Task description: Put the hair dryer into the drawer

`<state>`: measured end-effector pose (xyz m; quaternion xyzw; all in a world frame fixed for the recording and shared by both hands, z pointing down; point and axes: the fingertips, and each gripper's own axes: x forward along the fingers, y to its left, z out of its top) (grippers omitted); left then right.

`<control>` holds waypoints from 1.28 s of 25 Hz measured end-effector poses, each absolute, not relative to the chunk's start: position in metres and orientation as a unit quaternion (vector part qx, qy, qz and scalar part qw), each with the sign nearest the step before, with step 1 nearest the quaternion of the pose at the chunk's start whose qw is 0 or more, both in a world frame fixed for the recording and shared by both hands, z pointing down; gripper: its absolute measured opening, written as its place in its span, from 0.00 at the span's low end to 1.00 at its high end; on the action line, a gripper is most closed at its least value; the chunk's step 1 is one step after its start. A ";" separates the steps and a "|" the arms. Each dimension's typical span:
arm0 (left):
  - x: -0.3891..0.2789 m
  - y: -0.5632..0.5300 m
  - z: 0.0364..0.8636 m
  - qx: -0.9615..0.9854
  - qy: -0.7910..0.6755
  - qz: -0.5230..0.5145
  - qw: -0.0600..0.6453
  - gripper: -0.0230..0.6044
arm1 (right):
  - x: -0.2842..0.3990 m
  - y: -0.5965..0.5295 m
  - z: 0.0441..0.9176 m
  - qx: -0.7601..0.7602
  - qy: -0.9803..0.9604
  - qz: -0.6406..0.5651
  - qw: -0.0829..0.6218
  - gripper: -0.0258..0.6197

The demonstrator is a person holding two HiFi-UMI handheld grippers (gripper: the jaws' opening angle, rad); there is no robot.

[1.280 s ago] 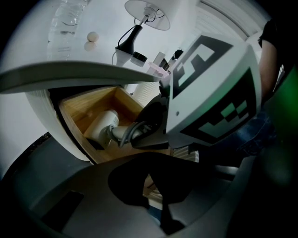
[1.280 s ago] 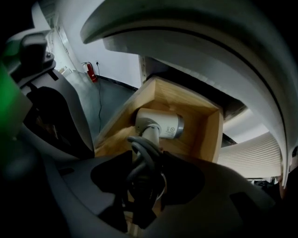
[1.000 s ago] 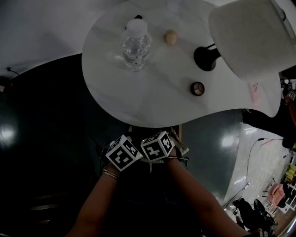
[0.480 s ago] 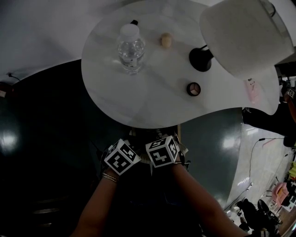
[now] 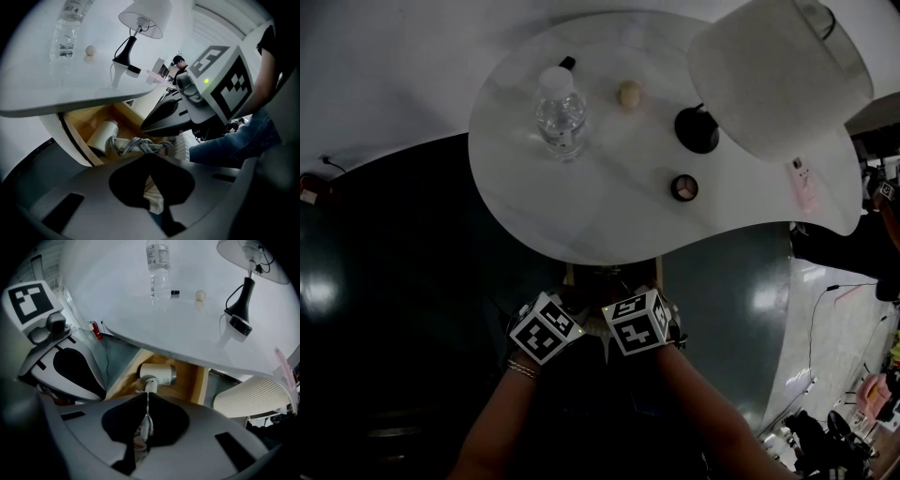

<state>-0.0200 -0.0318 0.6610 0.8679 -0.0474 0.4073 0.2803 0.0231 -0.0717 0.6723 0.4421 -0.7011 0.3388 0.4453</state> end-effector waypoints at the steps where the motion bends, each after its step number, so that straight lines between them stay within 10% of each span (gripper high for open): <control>1: -0.020 -0.032 0.659 0.867 -0.051 0.408 0.281 0.05 | 0.023 -0.071 0.670 0.441 -0.703 0.343 0.440 0.08; 32: -0.038 -0.115 0.523 0.918 -0.164 0.259 0.252 0.05 | 0.019 -0.111 0.523 0.497 -0.751 0.305 0.309 0.07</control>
